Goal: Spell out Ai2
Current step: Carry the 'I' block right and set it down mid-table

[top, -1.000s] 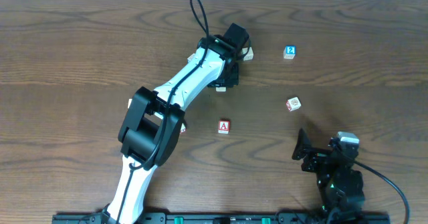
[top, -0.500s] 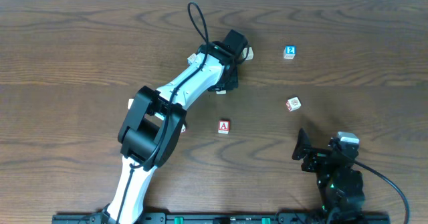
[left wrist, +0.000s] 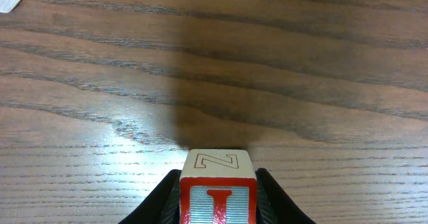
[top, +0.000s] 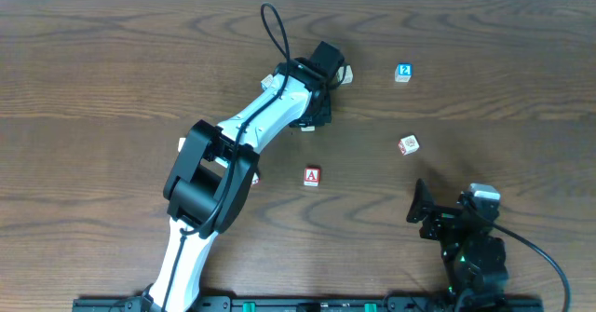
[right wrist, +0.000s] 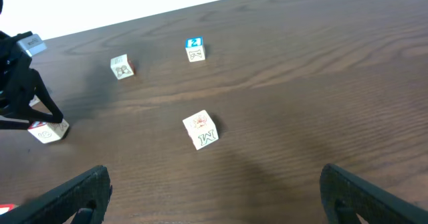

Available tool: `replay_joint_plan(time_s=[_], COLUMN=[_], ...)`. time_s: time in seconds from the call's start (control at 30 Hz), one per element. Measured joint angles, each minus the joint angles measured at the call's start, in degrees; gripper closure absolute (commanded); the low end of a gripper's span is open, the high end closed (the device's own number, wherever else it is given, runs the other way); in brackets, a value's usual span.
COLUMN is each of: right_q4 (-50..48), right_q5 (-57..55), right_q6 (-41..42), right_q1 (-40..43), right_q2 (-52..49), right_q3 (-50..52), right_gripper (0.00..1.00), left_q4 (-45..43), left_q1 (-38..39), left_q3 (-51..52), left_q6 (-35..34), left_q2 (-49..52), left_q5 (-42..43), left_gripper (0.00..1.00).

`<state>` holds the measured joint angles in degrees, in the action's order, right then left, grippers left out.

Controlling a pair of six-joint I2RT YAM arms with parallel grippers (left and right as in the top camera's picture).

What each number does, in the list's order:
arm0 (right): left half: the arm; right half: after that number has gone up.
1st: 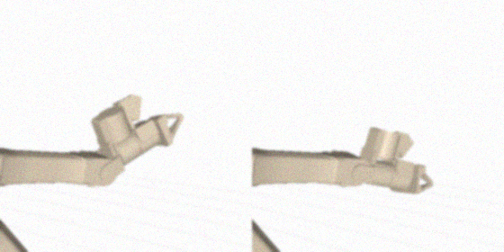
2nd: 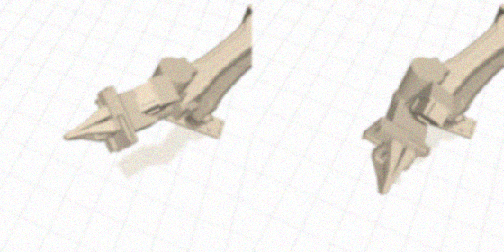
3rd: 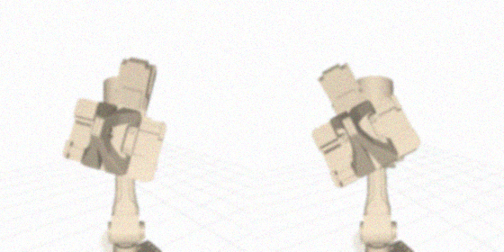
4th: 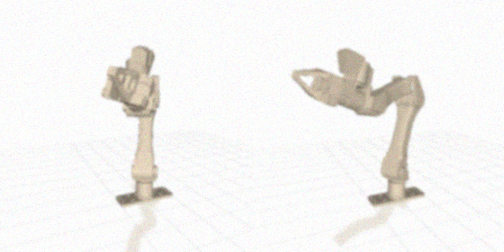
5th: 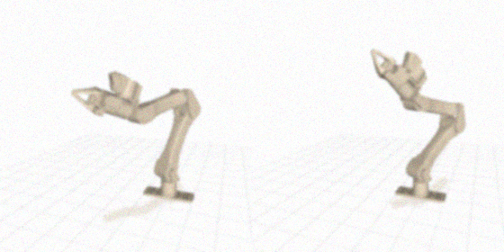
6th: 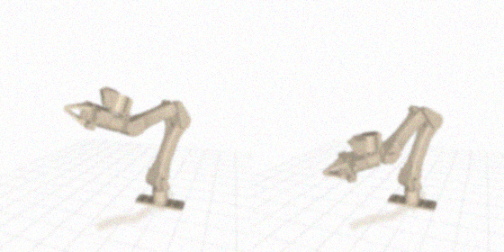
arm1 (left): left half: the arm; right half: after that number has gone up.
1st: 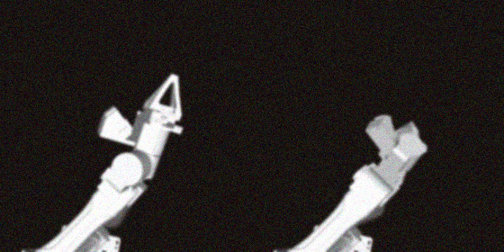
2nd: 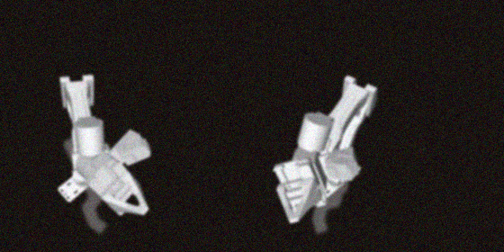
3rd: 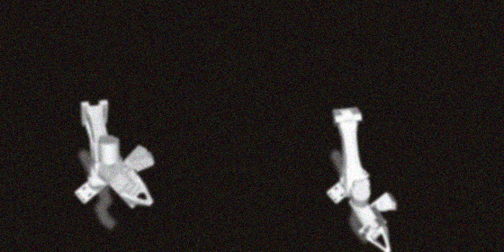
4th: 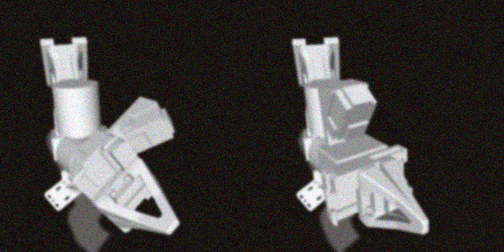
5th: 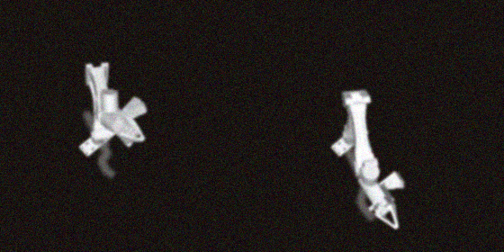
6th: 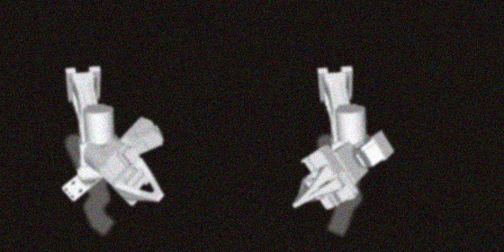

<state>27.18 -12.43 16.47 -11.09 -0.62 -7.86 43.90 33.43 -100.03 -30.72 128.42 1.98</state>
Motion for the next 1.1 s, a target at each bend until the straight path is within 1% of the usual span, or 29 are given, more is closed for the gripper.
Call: replay_joint_plan(time_s=[0.07,0.13,0.27,0.3,0.57,0.73,0.83,0.87,1.0,1.1], right_q4=[0.0,0.0,0.0,0.0,0.0,0.0,0.0,0.0,0.0,0.0], right_q5=[0.0,0.0,0.0,0.0,0.0,0.0,0.0,0.0,0.0,0.0], right_q6=[0.0,-0.02,0.0,0.0,0.0,0.0,0.0,0.0,-0.02,-0.02], right_q1=[0.0,0.0,0.0,0.0,0.0,0.0,0.0,0.0,0.0,0.0], right_q2=[0.0,0.0,0.0,0.0,0.0,0.0,0.0,0.0,0.0,0.0], right_q3=[0.0,0.0,0.0,0.0,0.0,0.0,0.0,0.0,0.0,0.0], right_gripper=[0.01,0.01,0.01,0.01,0.01,0.01,0.01,0.02,0.01,0.01], left_q4=[0.02,0.04,1.03,1.18,1.33,1.29,0.72,0.55,-1.38,-4.48], left_q1=[0.0,0.0,0.07,0.09,0.68,0.81,0.74,0.74,0.68,0.42], left_q3=[0.0,0.0,0.85,1.16,1.27,1.27,1.27,1.27,1.27,1.27], left_q6=[0.35,0.72,0.81,0.9,0.92,0.96,1.18,1.4,1.64,3.21], left_q2=[0.0,0.0,0.04,0.04,0.07,0.07,0.07,0.07,0.07,0.07], left_q5=[0.0,0.02,0.7,0.81,1.03,0.81,0.48,0.48,0.26,0.11], left_gripper=[0.74,0.64,0.54,0.53,0.52,0.44,0.34,0.32,0.31,0.29])
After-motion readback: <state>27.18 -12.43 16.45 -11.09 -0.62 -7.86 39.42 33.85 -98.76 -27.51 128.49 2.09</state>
